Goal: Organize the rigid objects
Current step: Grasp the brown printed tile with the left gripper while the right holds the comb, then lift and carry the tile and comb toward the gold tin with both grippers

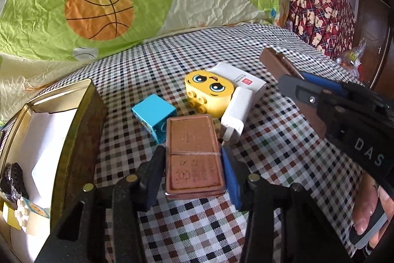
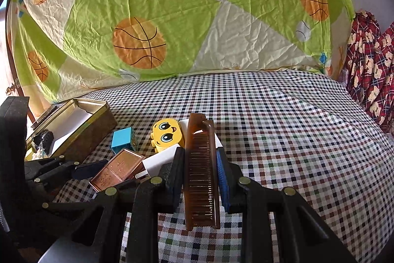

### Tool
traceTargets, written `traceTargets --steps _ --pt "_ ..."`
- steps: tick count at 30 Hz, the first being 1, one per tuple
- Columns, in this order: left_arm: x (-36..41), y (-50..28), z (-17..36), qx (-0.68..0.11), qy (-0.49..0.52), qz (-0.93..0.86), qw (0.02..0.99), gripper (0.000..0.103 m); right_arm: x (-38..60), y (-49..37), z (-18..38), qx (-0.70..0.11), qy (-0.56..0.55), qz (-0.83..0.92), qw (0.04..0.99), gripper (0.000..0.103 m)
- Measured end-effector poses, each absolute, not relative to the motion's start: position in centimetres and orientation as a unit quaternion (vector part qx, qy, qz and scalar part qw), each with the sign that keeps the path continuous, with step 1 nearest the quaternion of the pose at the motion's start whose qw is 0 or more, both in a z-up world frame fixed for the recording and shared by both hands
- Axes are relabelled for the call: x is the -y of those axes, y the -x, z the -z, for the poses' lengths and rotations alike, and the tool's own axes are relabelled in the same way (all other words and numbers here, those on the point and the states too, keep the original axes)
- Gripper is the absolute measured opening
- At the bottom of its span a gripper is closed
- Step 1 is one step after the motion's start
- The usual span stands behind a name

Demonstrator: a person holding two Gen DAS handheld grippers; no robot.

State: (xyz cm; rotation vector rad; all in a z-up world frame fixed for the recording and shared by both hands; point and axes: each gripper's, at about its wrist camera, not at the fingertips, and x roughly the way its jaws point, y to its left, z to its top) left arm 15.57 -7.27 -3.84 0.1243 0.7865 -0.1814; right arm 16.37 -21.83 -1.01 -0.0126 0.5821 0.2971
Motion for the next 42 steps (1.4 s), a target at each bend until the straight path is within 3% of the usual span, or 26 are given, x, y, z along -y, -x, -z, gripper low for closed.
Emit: traceTargets --steps 11,42 --pt "6.2 -14.1 2.2 -0.318 -0.044 0.054 0.946 0.045 21.9 -15.7 0.6 -0.264 0.007 -0.150 0.953 0.027" --pt "4.7 -11.3 0.5 -0.234 -0.016 0.017 0.972 0.045 22.3 -14.0 -0.2 -0.211 0.003 -0.158 0.965 0.027"
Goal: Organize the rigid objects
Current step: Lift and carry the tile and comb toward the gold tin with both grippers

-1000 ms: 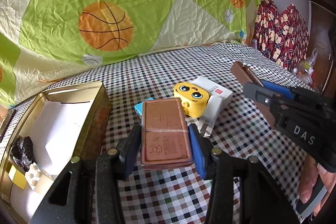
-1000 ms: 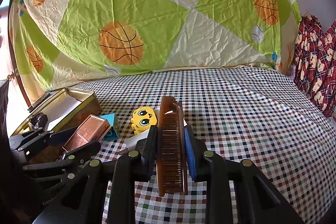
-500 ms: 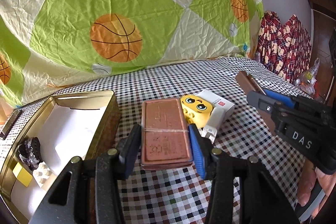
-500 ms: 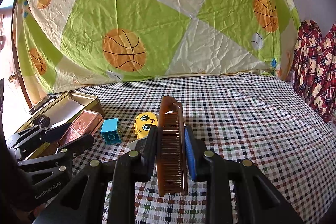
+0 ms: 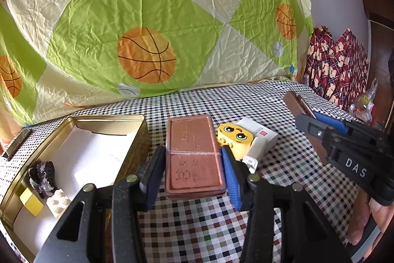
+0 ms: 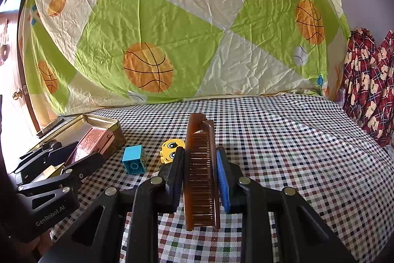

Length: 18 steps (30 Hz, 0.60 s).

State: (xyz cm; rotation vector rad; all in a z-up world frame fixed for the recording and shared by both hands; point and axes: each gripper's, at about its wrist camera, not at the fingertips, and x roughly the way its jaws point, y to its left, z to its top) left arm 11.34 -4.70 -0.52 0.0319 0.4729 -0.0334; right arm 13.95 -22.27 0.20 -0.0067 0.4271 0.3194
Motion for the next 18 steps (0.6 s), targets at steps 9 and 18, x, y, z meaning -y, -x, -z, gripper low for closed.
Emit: traceTargets --steps 9,18 --pt "4.4 -10.5 0.2 -0.211 -0.009 0.005 0.977 0.045 22.4 -13.8 -0.3 -0.200 0.004 -0.158 0.967 0.027" --pt "4.0 -9.6 0.0 -0.189 -0.001 -0.008 0.982 0.045 22.5 -13.3 -0.5 -0.186 0.008 -0.159 0.970 0.027"
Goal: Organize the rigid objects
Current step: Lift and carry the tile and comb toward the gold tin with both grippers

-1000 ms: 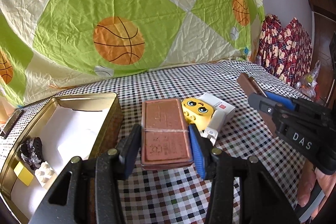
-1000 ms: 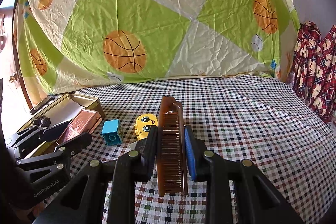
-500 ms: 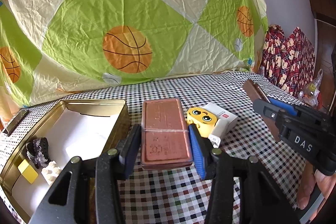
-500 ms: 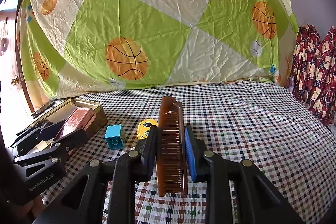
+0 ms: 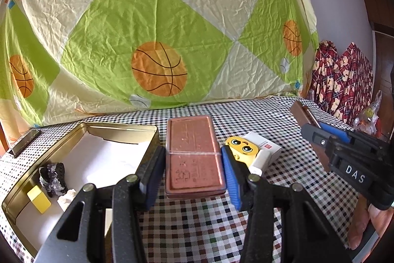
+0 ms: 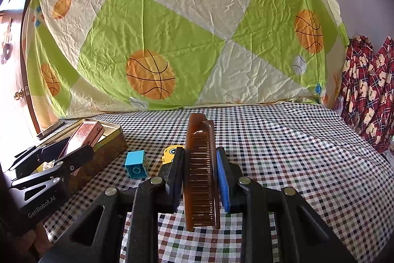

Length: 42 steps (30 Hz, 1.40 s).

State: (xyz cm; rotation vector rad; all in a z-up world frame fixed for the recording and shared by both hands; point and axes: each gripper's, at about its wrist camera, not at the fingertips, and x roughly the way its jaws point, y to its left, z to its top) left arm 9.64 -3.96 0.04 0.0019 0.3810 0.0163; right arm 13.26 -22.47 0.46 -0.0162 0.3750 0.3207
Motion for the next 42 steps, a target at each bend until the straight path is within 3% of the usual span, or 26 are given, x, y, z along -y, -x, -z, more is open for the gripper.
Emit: traceTargets --steps 42 --pt "0.9 -6.0 -0.8 -0.135 0.021 -0.061 0.989 0.045 19.4 -10.7 -1.1 -0.141 0.027 -0.221 0.965 0.027"
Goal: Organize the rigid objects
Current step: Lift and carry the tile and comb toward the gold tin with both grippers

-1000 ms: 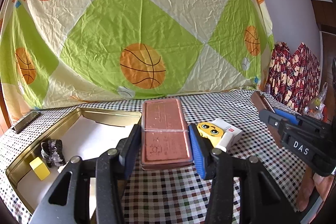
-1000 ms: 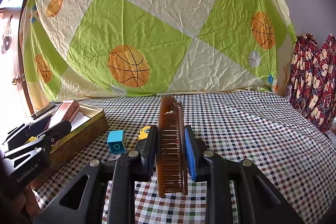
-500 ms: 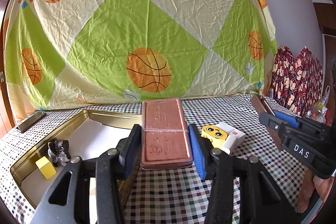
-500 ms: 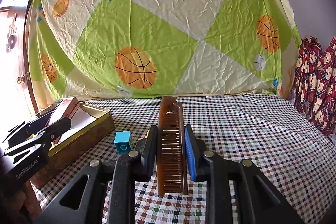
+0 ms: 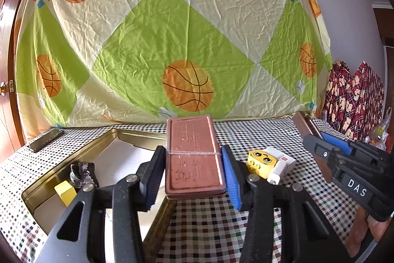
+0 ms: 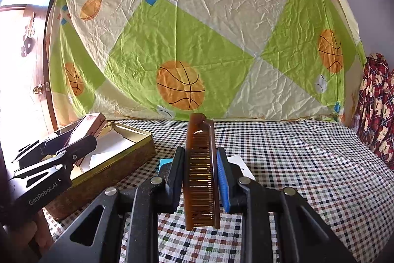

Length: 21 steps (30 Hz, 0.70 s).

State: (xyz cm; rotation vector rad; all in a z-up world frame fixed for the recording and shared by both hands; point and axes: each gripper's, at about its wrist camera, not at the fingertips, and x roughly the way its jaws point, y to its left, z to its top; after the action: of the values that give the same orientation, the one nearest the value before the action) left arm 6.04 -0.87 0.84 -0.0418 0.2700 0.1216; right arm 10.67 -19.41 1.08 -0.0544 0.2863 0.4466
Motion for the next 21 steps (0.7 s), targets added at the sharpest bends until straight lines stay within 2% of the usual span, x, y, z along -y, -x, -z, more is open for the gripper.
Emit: traceTargets --steps 21 --pt "-0.8 -4.2 -1.1 -0.116 0.026 -0.068 0.991 0.045 16.8 -9.6 -1.1 -0.137 0.027 -0.262 0.955 0.027"
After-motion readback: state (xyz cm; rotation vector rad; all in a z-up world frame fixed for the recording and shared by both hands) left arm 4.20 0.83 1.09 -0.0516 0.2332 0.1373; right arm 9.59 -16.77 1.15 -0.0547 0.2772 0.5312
